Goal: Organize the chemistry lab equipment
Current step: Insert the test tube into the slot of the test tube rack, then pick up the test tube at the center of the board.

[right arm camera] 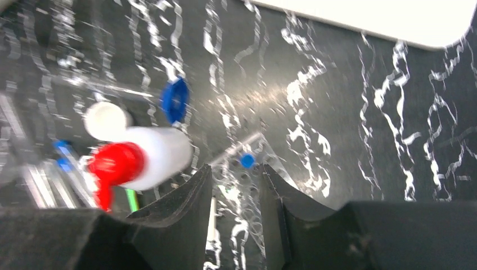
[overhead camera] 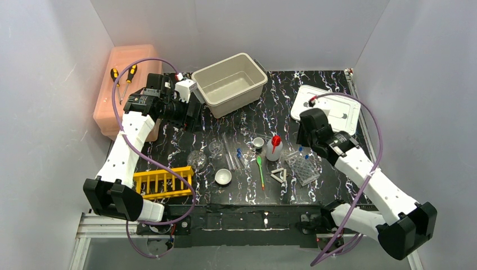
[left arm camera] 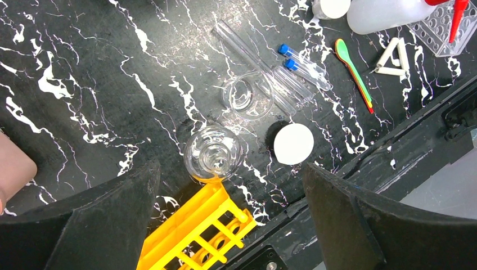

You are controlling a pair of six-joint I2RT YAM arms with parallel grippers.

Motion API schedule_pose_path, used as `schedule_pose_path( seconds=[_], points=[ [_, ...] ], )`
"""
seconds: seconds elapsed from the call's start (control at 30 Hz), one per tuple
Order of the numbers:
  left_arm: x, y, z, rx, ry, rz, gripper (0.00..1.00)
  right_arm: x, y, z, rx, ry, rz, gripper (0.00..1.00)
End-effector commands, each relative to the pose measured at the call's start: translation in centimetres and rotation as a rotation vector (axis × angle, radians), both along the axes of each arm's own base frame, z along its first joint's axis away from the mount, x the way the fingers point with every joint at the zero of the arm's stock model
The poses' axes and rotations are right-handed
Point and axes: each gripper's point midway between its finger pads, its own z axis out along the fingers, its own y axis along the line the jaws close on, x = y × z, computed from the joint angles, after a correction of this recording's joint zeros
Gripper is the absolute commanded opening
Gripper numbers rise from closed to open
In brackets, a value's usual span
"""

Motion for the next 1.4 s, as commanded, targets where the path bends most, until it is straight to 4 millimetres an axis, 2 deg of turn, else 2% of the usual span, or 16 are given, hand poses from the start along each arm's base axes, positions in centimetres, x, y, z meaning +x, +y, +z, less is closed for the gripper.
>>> schedule_pose_path(
  seconds=[0.0, 0.13, 0.23, 0.3, 0.33, 0.47, 0.6, 0.87, 1.13, 1.37],
  points=[
    [-0.2, 0.4, 1.1, 0.004, -0.032, 0.015, 0.98, 1.5, 4.1, 4.1, 0.051, -0.055, 0.135, 0.43],
    [-0.2, 0.4, 0.8, 0.005, -0.017, 0.019, 0.98, 1.4, 10.3, 5.4, 0.044, -0.049, 0.302, 0.41],
    [-0.3, 0.3, 0.9, -0.002, -0.015, 0.017, 0.98, 0.9, 16.0, 5.5, 0.027, -0.038, 0.465, 0.39],
    [-0.2, 0.3, 0.9, -0.005, -0.013, 0.020, 0.98, 0.5, 19.3, 4.5, 0.017, -0.002, 0.566, 0.37],
    [-0.2, 0.3, 1.0, -0.008, -0.013, 0.022, 0.98, 0.5, 20.9, 3.0, 0.005, 0.037, 0.611, 0.37],
    [-0.3, 0.3, 1.0, -0.019, -0.005, 0.027, 0.98, 0.6, 24.1, -1.4, -0.024, 0.150, 0.704, 0.38],
    [-0.4, 0.2, 1.2, -0.025, -0.002, 0.024, 0.98, 1.1, 25.2, -4.9, -0.063, 0.209, 0.733, 0.39],
    [-0.6, 0.1, 1.5, -0.035, -0.001, 0.023, 0.98, 1.5, 25.8, -8.9, -0.107, 0.261, 0.752, 0.41],
    [-0.9, -0.1, 1.4, -0.043, 0.010, 0.021, 0.98, 2.5, 25.5, -11.0, -0.143, 0.255, 0.718, 0.40],
    [-1.0, -0.1, 1.4, -0.047, 0.016, 0.018, 0.98, 3.5, 24.8, -11.6, -0.135, 0.246, 0.679, 0.36]
  ],
)
